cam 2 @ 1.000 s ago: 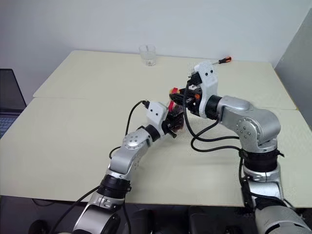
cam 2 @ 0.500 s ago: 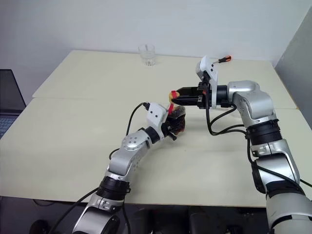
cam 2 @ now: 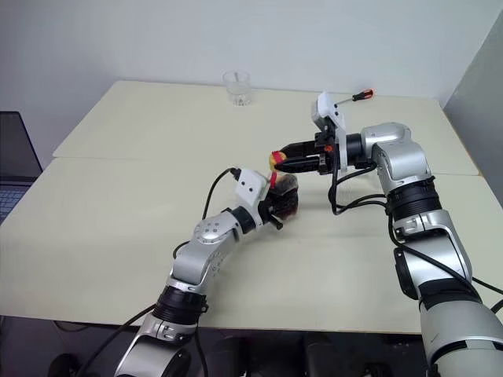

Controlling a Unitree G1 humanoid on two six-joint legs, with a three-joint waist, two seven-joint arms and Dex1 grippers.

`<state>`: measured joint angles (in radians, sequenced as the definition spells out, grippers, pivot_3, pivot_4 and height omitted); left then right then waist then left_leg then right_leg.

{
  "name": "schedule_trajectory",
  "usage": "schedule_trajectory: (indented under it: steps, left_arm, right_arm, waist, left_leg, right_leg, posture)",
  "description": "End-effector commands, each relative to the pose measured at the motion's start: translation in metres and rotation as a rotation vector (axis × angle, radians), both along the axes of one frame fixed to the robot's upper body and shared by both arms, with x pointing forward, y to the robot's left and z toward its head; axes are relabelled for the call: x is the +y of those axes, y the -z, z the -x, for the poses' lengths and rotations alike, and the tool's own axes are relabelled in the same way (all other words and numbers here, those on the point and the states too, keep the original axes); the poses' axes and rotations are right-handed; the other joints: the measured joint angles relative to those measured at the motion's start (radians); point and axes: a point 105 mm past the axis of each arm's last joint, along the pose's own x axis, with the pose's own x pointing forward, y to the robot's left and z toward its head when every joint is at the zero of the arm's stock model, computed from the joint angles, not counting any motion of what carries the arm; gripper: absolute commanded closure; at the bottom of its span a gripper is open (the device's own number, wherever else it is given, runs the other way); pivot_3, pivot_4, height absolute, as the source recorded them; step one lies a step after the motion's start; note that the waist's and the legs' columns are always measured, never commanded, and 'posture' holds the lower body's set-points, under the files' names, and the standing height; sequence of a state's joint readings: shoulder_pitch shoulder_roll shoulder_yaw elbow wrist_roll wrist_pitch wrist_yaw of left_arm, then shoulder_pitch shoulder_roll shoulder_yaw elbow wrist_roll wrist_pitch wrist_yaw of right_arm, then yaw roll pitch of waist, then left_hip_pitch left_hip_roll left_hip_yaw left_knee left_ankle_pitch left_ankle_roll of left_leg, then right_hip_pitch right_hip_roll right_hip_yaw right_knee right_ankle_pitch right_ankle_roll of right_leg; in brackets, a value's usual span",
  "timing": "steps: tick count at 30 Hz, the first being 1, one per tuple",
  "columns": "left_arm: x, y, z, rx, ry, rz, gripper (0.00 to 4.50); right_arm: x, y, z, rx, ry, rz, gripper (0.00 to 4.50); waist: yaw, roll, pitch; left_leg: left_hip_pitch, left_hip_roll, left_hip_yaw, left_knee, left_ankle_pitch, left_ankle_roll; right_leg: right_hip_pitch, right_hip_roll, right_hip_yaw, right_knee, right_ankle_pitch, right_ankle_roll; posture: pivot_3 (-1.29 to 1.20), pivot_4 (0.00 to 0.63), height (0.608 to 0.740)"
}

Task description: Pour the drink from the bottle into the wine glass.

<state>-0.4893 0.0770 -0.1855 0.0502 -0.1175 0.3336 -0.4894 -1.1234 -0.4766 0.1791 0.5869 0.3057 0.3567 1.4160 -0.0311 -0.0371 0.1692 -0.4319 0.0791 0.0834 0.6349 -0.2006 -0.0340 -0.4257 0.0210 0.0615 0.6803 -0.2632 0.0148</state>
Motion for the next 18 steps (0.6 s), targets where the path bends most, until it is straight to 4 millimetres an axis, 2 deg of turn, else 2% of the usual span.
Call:
schedule_trajectory:
  steps: [1,2,8,11,12,16,18]
  left_arm:
    - [-0.021,-0.026,0.011,-0.082,0.105,0.032,3.6]
    - [-0.022,-0.026,0.011,-0.08,0.111,0.033,3.6]
    - [-0.026,-0.026,0.014,-0.084,0.161,0.017,3.6]
    - [-0.024,-0.027,0.012,-0.094,0.204,0.002,3.6]
    - [-0.024,-0.028,0.011,-0.094,0.218,-0.002,3.6]
    - [-0.02,-0.03,0.008,-0.083,0.254,-0.001,3.6]
    - [-0.019,-0.028,0.009,-0.09,0.287,-0.025,3.6]
  right_arm:
    - [0.008,-0.019,0.019,-0.056,-0.097,-0.015,3.22]
    - [0.006,-0.021,0.022,-0.05,-0.091,-0.021,3.22]
    - [0.006,-0.025,0.033,-0.041,-0.067,-0.028,1.19]
    - [0.002,-0.036,0.036,-0.065,-0.027,-0.067,0.16]
    - [-0.003,-0.039,0.036,-0.108,0.007,-0.06,0.0]
    - [-0.018,-0.046,0.039,-0.175,0.092,-0.028,0.0]
    - [-0.032,-0.061,0.046,-0.195,0.152,-0.097,0.0]
  waist:
    - [0.001,0.0,0.0]
    - [0.002,0.0,0.0]
    - [0.0,0.001,0.0]
    - [-0.001,0.001,0.0]
    - [0.0,0.001,0.001]
    - [0.003,0.001,0.001]
    - [0.002,0.001,0.001]
  left_leg:
    - [0.0,0.0,0.0,0.0,0.0,0.0]
    - [0.0,0.0,0.0,0.0,0.0,0.0]
    - [0.0,0.0,0.0,0.0,0.0,0.0]
    - [0.0,0.0,-0.001,0.0,0.0,0.0]
    - [0.0,0.0,-0.001,0.0,0.0,0.0]
    - [0.0,-0.001,-0.001,0.001,0.0,0.0]
    - [0.0,-0.001,0.0,0.001,0.0,0.0]
  right_leg:
    - [0.0,0.0,0.0,0.0,0.0,0.0]
    - [0.0,0.0,0.0,0.0,0.0,0.0]
    - [0.0,0.0,0.0,0.001,0.0,0.0]
    - [0.0,0.0,0.0,0.001,0.0,0.0]
    - [0.0,0.0,0.0,0.001,0.0,0.0]
    - [0.0,-0.001,-0.001,0.001,0.0,0.0]
    - [0.0,-0.001,0.0,0.0,0.0,0.0]
  posture:
    - [0.0,0.15,0.74]
    - [0.0,0.15,0.74]
    - [0.0,0.15,0.74]
    - [0.0,0.15,0.74]
    - [0.0,0.15,0.74]
    - [0.0,0.15,0.74]
    - [0.0,0.15,0.74]
